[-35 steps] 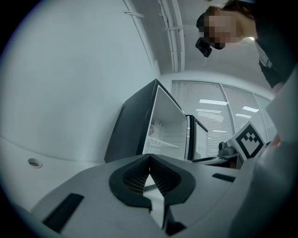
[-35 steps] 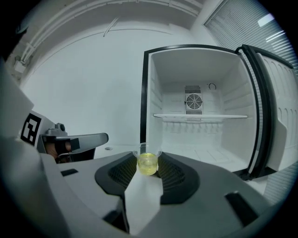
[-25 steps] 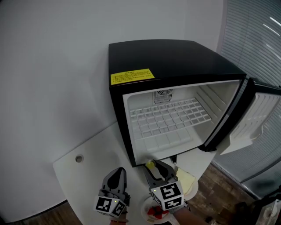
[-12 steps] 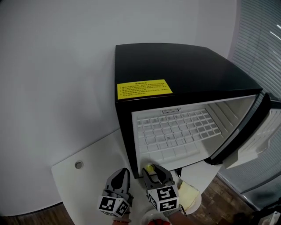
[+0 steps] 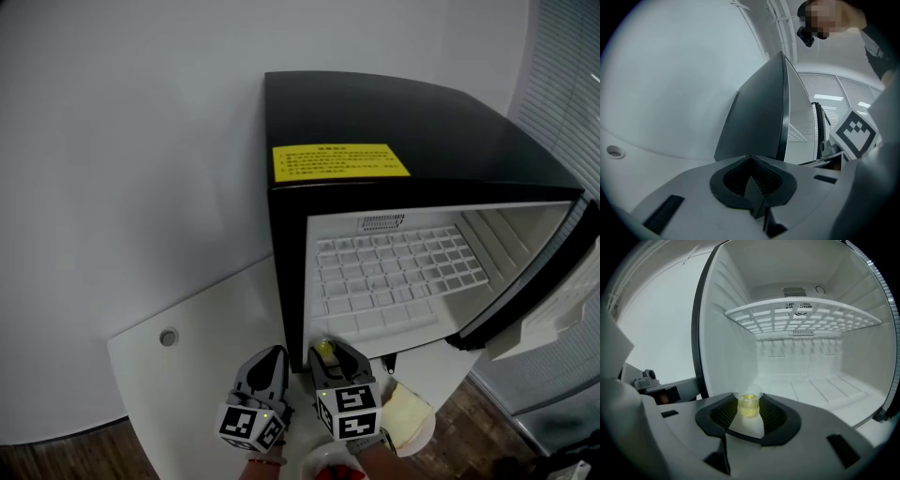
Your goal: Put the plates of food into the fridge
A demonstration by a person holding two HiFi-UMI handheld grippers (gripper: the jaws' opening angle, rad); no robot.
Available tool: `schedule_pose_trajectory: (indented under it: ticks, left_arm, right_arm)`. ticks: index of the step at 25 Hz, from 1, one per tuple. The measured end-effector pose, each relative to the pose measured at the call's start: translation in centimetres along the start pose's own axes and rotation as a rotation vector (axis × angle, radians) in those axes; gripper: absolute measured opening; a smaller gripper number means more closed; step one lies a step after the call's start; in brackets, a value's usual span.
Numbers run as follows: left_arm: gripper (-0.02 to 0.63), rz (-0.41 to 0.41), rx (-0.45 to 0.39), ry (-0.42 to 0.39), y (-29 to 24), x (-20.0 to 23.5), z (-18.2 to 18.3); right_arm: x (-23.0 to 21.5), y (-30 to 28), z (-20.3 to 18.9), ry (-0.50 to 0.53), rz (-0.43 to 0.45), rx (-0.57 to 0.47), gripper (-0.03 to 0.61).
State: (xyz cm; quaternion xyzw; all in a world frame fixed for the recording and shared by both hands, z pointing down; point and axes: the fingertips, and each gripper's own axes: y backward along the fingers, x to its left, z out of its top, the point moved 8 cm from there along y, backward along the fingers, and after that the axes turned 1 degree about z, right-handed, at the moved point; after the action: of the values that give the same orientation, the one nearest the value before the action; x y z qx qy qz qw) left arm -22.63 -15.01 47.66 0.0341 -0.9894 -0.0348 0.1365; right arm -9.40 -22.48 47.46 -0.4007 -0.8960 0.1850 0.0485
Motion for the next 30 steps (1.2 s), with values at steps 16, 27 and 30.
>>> schedule_pose_trajectory:
  ticks: [16, 27, 30]
  left_arm:
    - [0.008, 0.012, 0.004, 0.016, 0.1, 0.1, 0.1]
    - [0.008, 0.003, 0.007, 0.015, 0.2, 0.0, 0.0]
    - [0.008, 0.001, 0.009, 0.015, 0.5, 0.0, -0.3]
  right_arm:
    - [-0.2, -1.7, -1.0, 0.078, -0.062, 0.036, 0.153]
    - [-0.3, -1.0, -1.1, 0.089, -0.034, 0.033, 0.153]
    - [-0.4, -0.5, -1.3, 0.088, -0.039, 0.038, 0.153]
